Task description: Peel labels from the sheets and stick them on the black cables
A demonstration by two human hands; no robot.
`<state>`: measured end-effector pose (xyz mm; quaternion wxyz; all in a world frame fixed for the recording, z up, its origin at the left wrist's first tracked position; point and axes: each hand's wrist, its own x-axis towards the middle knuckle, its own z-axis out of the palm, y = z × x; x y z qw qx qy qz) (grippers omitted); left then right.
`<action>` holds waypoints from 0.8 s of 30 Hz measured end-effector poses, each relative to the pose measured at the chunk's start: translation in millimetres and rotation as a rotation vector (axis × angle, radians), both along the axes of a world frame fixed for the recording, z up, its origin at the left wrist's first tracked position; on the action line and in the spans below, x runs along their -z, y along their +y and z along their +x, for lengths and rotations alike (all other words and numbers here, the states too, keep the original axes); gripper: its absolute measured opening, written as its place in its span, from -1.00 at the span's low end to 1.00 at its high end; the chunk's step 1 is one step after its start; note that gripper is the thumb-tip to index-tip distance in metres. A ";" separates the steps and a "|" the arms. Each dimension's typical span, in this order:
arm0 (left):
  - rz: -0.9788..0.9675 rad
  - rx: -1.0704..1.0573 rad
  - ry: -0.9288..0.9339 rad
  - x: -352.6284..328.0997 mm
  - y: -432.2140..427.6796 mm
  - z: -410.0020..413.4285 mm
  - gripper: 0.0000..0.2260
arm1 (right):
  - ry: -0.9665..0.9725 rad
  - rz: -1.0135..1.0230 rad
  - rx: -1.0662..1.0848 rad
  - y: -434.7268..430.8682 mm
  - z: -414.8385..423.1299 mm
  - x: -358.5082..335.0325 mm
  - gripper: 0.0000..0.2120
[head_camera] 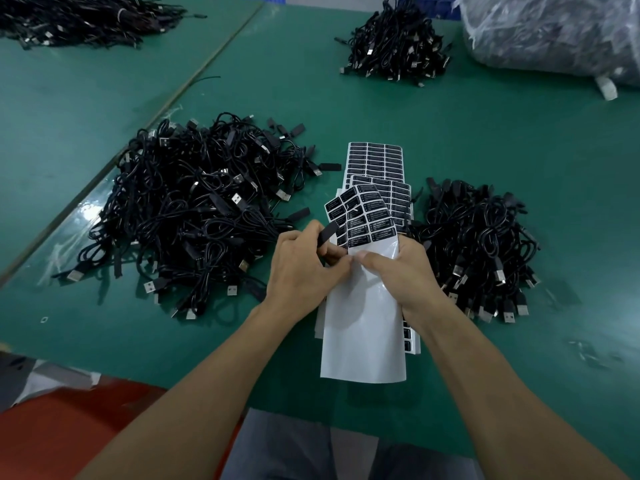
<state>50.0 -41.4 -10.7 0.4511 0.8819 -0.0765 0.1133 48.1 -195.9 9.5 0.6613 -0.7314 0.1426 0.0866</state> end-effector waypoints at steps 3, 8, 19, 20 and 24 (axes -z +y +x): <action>-0.009 -0.008 -0.009 2.1 0.0 -0.1 -0.61 | 0.001 0.003 0.006 0.8 -1.8 -2.0 -0.95; 0.007 -0.052 -0.047 7.8 0.5 2.2 -0.59 | 0.006 -0.016 0.021 1.4 -1.9 -4.7 -0.93; -0.158 -0.149 -0.074 5.2 3.5 1.7 -0.65 | -0.231 -0.405 0.148 3.9 -9.8 -12.1 -0.32; -0.162 -0.154 -0.080 6.2 3.9 1.6 -0.62 | -0.250 -0.451 0.134 3.9 -10.8 -13.6 -0.26; -0.178 -0.162 -0.114 6.0 4.1 1.4 -0.59 | -0.193 -0.868 0.013 3.4 -17.0 -13.0 -0.23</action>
